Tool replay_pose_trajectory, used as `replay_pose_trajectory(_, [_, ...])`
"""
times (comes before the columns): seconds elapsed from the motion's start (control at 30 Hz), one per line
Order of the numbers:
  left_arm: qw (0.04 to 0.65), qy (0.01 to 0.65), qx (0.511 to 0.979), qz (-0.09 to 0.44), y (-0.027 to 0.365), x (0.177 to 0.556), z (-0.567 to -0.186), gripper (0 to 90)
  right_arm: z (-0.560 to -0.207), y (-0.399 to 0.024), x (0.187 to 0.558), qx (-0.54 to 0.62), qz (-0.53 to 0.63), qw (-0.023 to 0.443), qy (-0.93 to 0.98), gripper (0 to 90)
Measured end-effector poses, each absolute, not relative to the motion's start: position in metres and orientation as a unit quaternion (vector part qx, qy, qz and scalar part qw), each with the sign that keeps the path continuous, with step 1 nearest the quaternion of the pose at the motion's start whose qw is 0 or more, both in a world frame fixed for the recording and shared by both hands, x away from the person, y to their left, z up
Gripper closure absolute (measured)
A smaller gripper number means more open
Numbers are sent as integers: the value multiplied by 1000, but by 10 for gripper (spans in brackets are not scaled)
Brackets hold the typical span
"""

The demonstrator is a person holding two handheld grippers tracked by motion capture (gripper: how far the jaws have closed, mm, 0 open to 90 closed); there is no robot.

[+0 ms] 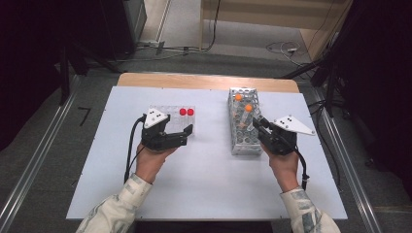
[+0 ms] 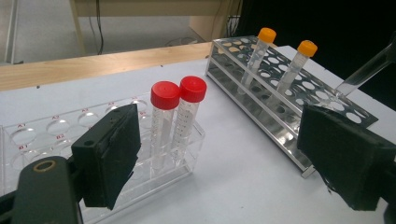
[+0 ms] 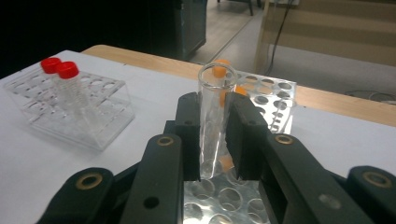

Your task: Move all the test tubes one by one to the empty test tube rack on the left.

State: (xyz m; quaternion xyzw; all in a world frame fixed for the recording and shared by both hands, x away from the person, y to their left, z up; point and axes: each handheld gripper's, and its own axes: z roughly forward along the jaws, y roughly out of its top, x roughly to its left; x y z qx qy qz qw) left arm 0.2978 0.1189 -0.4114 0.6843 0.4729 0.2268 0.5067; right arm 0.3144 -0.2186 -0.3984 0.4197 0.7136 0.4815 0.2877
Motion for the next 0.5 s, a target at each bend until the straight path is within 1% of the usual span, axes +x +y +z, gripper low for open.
replay_pose_trajectory(0.17, [506, 472, 686, 226, 118, 297, -411, 142, -401, -206, 309, 406, 487, 272, 724, 731])
replay_pose_trajectory(0.5, [510, 461, 692, 219, 113, 294, -409, 153, -412, -169, 293, 361, 489, 232, 759, 731])
